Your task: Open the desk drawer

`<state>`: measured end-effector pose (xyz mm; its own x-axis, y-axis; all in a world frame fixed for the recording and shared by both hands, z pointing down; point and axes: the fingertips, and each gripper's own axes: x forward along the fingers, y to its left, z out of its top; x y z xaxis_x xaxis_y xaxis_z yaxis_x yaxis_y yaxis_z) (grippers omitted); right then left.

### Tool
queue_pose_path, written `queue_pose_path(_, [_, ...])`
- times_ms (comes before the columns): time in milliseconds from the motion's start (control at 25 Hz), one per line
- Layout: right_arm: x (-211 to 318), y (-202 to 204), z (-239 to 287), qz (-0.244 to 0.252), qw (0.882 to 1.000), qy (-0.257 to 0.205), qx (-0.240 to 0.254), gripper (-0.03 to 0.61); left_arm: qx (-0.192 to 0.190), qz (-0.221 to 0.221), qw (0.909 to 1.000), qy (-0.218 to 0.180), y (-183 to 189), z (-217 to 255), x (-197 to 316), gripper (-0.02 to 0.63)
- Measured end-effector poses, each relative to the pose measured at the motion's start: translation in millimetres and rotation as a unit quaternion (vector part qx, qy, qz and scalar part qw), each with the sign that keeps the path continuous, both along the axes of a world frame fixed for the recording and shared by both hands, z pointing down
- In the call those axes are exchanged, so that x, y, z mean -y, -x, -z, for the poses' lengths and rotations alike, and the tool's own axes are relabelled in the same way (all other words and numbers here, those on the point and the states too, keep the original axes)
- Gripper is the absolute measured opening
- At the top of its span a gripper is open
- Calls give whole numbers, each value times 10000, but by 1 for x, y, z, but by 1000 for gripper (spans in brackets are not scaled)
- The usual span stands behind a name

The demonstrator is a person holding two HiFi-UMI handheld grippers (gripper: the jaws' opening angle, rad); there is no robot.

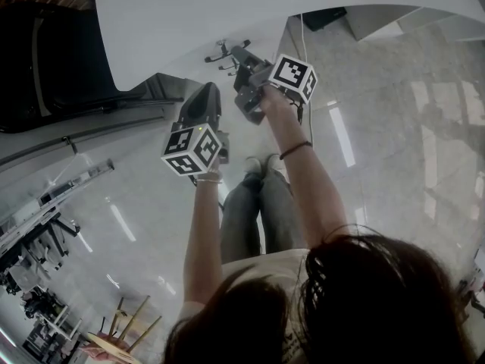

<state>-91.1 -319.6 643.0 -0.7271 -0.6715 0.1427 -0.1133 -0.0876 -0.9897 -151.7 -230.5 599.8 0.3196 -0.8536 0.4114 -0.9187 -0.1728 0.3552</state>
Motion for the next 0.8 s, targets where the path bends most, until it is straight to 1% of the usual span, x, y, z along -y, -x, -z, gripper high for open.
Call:
queue_pose_path(240, [-3,-2,-1,-3,10000,60,-45,25,-17,10,10000,37,3,0,0,-8])
queue_pose_path(800, [-17,-9,0,-23,9998,153,-91,25,-58,-29,9999,100,-4,5,-11,-6])
